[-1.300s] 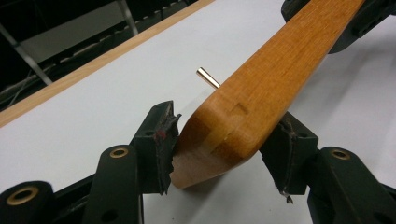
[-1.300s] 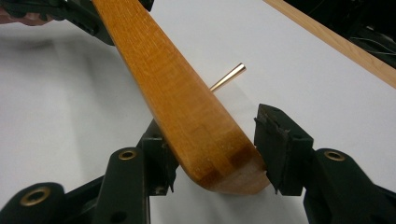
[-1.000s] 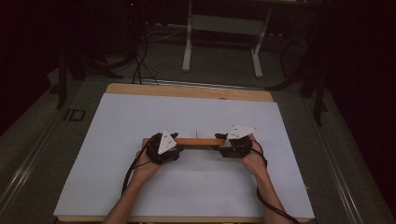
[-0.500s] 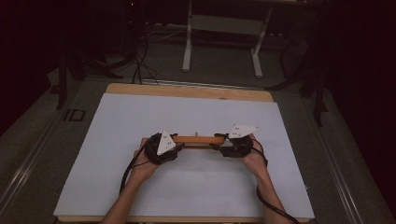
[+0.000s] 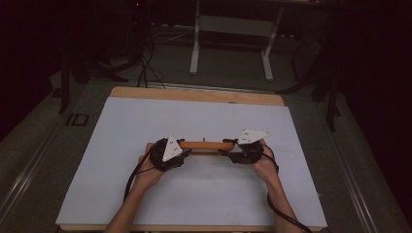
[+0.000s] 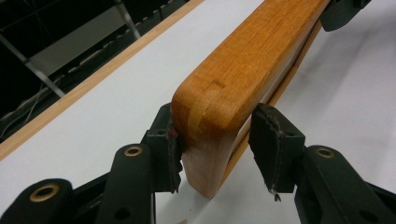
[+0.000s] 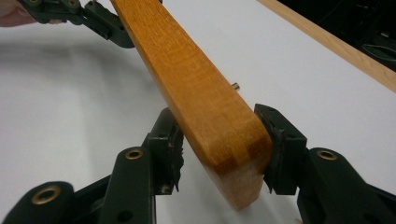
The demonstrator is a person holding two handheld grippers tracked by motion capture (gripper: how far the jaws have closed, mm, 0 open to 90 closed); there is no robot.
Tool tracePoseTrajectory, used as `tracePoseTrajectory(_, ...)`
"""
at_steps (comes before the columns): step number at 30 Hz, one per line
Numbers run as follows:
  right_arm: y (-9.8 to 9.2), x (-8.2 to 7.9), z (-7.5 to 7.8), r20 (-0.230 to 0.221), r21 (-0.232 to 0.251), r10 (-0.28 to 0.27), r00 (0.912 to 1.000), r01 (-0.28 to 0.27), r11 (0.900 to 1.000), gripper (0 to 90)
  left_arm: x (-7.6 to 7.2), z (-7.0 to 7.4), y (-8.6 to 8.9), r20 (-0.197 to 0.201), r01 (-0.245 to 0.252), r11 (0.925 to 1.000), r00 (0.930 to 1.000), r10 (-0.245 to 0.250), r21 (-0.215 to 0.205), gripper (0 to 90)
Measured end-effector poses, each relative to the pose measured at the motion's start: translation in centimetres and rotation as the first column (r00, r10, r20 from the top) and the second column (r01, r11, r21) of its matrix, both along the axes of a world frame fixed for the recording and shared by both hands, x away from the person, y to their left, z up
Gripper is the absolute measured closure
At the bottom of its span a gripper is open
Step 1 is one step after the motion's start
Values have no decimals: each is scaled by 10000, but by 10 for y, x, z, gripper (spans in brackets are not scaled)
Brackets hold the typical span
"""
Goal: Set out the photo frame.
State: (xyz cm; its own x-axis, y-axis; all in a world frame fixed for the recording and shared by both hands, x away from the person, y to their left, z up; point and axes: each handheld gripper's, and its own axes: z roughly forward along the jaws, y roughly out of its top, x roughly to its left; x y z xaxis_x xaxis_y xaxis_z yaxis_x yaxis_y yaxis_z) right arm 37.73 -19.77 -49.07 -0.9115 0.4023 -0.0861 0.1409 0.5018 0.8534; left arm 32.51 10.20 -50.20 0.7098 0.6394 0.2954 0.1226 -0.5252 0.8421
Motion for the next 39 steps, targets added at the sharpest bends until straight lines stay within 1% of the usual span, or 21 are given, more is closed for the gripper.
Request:
tracePoseTrajectory(7, -1, -1, 3, -22, 130, 128, 9999, -128, 9998, 547, 0, 2, 3, -151, 120, 9997, 9998, -123, -194, 551)
tracePoseTrajectory(15, -1, -2, 6, -78, 238, 192, 9998, -190, 9995, 550, 0, 5, 6, -225, 193, 9992, 9995, -201, -350, 552)
tracePoseTrajectory(25, -1, -3, 10, -185, 536, 215, 9996, -204, 9984, 551, 1, 8, 10, -474, 293, 9972, 9983, -326, -691, 551)
tracePoseTrajectory(33, 0, -3, 11, -185, 555, 193, 9996, -182, 9983, 551, 2, 9, 12, -634, 308, 9963, 9973, -359, -803, 552)
tracePoseTrajectory(34, 0, -4, 11, -186, 556, 176, 9997, -166, 9983, 551, 2, 10, 12, -689, 313, 9956, 9969, -375, -885, 551)
tracePoseTrajectory(39, 1, -4, 12, -231, 621, 187, 9996, -172, 9979, 551, 2, 11, 13, -763, 302, 9954, 9964, -372, -914, 551)
